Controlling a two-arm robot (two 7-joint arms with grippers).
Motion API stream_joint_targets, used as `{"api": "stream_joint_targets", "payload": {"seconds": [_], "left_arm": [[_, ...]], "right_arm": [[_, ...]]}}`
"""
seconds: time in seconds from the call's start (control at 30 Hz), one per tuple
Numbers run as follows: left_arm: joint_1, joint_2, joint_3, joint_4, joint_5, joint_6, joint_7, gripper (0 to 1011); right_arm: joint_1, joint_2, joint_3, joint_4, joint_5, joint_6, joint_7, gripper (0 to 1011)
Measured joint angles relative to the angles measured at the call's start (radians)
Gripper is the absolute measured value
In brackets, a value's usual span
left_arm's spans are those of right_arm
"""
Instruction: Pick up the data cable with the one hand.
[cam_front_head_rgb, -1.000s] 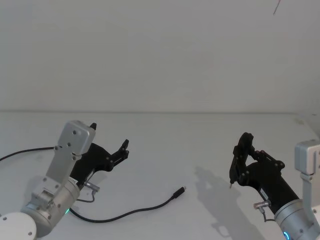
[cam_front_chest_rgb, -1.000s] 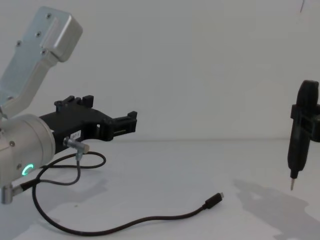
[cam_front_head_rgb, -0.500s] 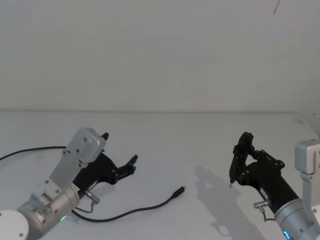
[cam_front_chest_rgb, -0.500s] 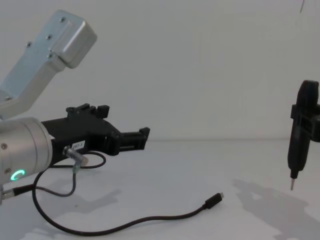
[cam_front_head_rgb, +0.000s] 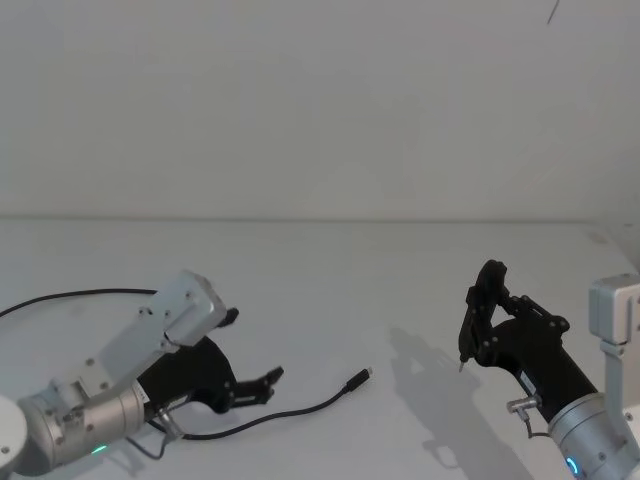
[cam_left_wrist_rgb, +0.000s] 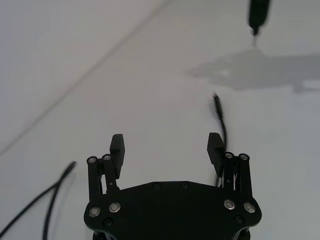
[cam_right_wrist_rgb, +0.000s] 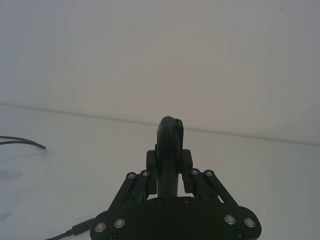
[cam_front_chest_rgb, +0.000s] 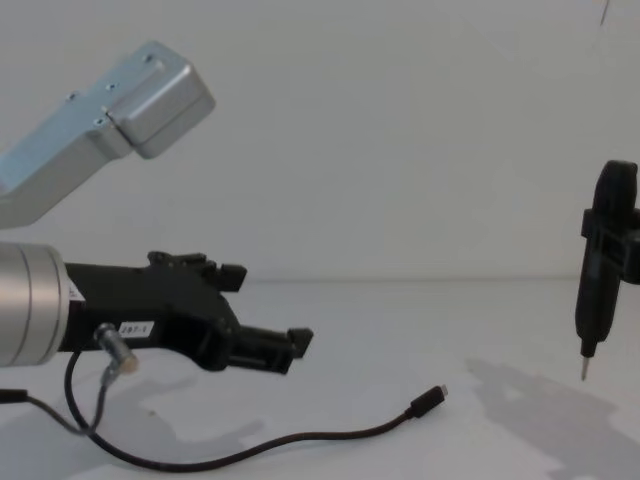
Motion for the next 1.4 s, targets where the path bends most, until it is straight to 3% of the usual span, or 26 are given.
{"api": "stream_joint_targets", "payload": {"seconds": [0.33,0.47,0.7,1.4], "left_arm": [[-0.083,0.042,0.053,0.012,-0.019,0.130,-0.163,1001],[-0.143,0.042,0.093,0.044,-0.020,0.186,-0.241,1001],[-0.215,0.027,0.138,0.096,-0.021,0.244,-0.325,1001],[-0.331,-0.031,0.182,0.224,-0.061,0.342,-0.409,1001]], "right_arm": [[0.000,0.000,0.000,0.000,0.000,0.000,0.000,279],[0.000,0.000,0.000,0.000,0.000,0.000,0.000,279],[0.000,0.000,0.000,0.000,0.000,0.000,0.000,279],[0.000,0.000,0.000,0.000,0.000,0.000,0.000,279]]}}
